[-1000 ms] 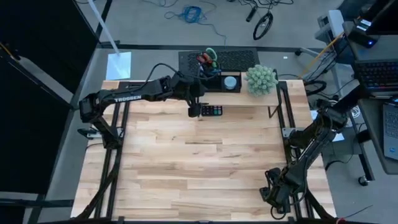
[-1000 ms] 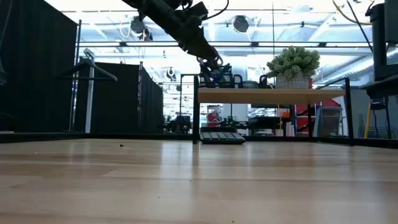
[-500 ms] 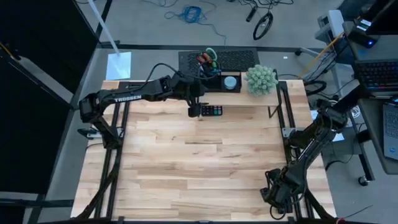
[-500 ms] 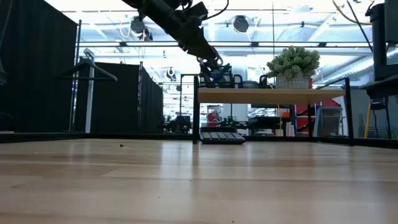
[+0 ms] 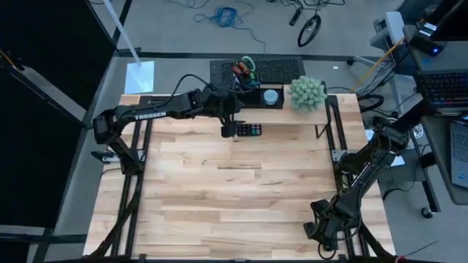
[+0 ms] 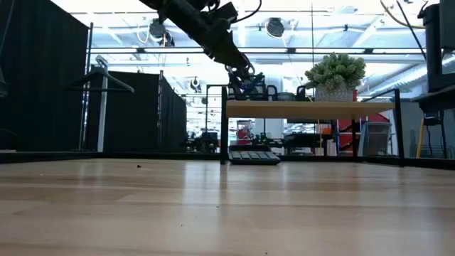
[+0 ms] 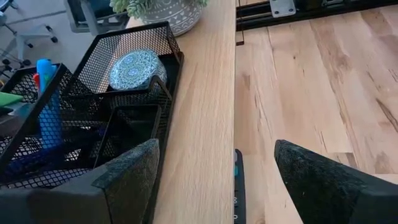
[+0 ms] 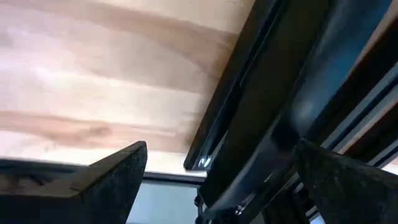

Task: Pick and place office supplies into organizer
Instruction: Put the black stapler under the wooden shelf

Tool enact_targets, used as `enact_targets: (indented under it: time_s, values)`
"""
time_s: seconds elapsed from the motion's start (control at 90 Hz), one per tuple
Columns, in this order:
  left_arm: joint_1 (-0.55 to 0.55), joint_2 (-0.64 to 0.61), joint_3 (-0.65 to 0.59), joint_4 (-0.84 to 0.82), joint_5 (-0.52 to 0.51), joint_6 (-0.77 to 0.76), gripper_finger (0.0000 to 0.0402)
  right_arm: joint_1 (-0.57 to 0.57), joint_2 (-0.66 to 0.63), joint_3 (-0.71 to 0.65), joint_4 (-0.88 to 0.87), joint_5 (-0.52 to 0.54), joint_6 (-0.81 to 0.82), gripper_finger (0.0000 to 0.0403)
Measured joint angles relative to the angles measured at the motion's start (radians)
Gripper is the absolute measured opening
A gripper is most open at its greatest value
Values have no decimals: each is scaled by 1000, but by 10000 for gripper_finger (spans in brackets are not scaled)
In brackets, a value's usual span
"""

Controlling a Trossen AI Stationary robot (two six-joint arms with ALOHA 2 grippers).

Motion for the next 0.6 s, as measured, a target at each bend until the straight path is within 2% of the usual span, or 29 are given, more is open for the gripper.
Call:
enact_targets:
  time_s: [0.3, 0.6]
  values:
    - [0, 0, 0, 0, 1, 0, 309, 4, 4, 12, -25, 39, 40, 384]
    - [0, 0, 0, -13, 1, 2, 309, 6, 69, 13, 89, 51, 49, 384]
